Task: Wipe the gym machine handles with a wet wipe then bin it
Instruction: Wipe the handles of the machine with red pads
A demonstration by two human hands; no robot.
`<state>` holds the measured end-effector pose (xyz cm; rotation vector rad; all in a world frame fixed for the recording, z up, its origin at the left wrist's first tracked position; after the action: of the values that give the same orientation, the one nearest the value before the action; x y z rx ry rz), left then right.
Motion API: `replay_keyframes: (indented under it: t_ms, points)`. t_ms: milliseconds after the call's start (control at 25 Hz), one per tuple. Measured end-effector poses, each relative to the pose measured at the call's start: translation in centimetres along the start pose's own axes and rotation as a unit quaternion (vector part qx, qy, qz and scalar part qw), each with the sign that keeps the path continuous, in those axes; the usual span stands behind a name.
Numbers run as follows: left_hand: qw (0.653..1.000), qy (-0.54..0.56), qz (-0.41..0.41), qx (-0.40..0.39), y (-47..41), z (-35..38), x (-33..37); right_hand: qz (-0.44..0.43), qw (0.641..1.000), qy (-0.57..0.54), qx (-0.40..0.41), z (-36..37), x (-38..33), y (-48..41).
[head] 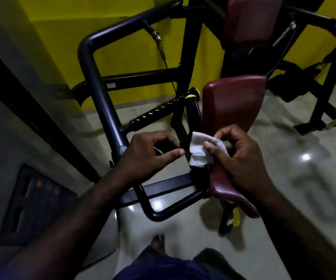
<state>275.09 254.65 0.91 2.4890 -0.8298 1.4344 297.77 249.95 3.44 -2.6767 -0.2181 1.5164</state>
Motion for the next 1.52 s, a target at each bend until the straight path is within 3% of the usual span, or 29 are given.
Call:
replay_keyframes:
  t_ms: [160,240,400,800,1000,1120,1200,1280,1360,1440,1520]
  points:
    - [0.959,-0.274,0.075,-0.008,-1.8,-1.4,-2.9,-0.157,0.982,0.093,0.054,-2.6,-0.6,-5.8]
    - [0.939,-0.337,0.068,-0.017,-1.9,-1.6,-4.1,-0.251,0.958,0.134,0.034,-2.9,-0.3,-8.6]
    - [0.935,-0.355,0.021,-0.005,-2.4,-1.1,-5.0,-0.323,0.922,0.185,-0.104,-1.2,2.8,-10.5]
    - [0.916,-0.388,-0.058,0.084,-2.4,-0.4,-5.5,-0.389,0.9,0.168,-0.1,-0.2,6.7,-5.4]
    - [0.907,-0.406,-0.082,0.071,-2.5,-0.5,-5.6,-0.319,0.929,0.147,-0.118,0.3,2.2,-13.1]
    - [0.902,-0.417,-0.089,0.069,-2.4,-0.5,-6.0,-0.207,0.957,0.114,-0.17,0.4,1.4,-15.6]
    - [0.897,-0.427,-0.09,0.073,-2.5,-0.4,-6.0,-0.109,0.973,0.017,-0.203,0.3,2.3,-17.3]
    - [0.895,-0.428,-0.099,0.077,-2.4,-0.3,-6.0,-0.013,0.953,-0.181,-0.241,0.5,3.4,-17.5]
    - [0.893,-0.43,-0.106,0.079,-2.4,-0.2,-6.0,0.051,0.904,-0.329,-0.269,1.0,4.4,-15.8]
    - [0.89,-0.44,-0.094,0.074,-2.6,-0.3,-5.8,0.067,0.892,-0.357,-0.267,1.7,5.6,-13.9]
    - [0.887,-0.449,-0.079,0.071,-2.7,-0.2,-5.6,0.052,0.923,-0.299,-0.238,2.5,6.9,-11.9]
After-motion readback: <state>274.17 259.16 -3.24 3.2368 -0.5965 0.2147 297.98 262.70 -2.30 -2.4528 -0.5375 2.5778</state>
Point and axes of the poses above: each hand's wrist, its own y-axis away from the middle knuckle, its own z-axis out of the palm, x = y × z, the point moved 2 cm from there along -y, towards the middle knuckle, and after that the axes turned 13 degrees about -x, right-handed, at the moved point
